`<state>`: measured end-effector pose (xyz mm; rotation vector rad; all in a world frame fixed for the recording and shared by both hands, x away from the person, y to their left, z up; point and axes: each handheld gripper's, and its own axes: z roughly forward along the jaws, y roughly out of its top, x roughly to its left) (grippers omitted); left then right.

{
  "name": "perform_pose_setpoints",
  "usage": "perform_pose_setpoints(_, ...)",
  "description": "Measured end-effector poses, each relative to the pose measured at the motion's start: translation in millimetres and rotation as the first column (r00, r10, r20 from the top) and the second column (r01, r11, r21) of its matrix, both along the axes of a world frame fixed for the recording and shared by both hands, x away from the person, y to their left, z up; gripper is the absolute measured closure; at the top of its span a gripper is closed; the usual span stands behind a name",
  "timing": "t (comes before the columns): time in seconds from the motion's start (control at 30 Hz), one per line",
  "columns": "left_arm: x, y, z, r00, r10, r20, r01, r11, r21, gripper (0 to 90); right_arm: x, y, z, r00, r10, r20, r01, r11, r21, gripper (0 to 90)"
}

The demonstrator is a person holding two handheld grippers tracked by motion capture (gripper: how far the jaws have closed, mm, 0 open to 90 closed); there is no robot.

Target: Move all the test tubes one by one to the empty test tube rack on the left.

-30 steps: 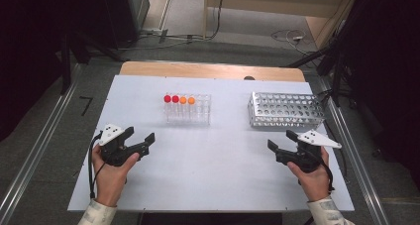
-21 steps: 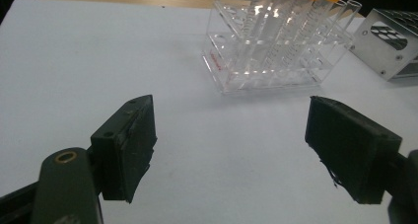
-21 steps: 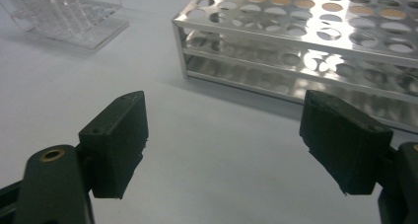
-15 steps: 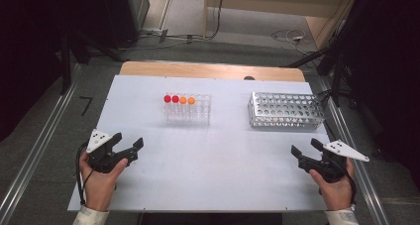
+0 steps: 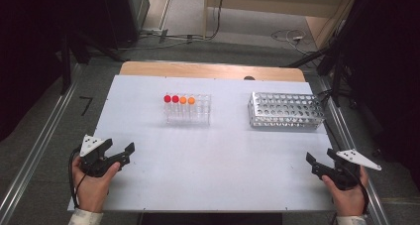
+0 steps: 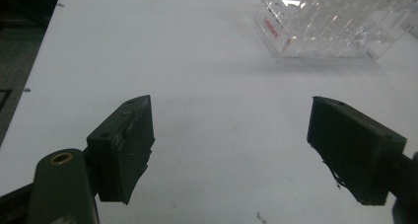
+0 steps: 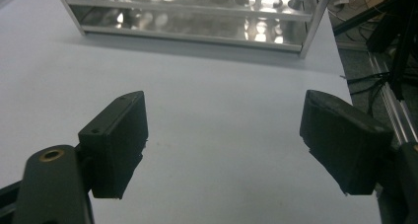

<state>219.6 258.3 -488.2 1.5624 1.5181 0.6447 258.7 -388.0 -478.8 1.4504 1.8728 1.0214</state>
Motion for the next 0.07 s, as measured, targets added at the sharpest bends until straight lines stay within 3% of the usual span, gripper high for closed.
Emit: perform_pose_setpoints(0.07,1.0,0.9,-3.0,0.9999,0.004,-0.012,-0.004,1.0000,0.006,17.8,2.3,1.0,-4.2,0.9998,0.003,-0.019,-0.003,1.000,-0.011,16.1)
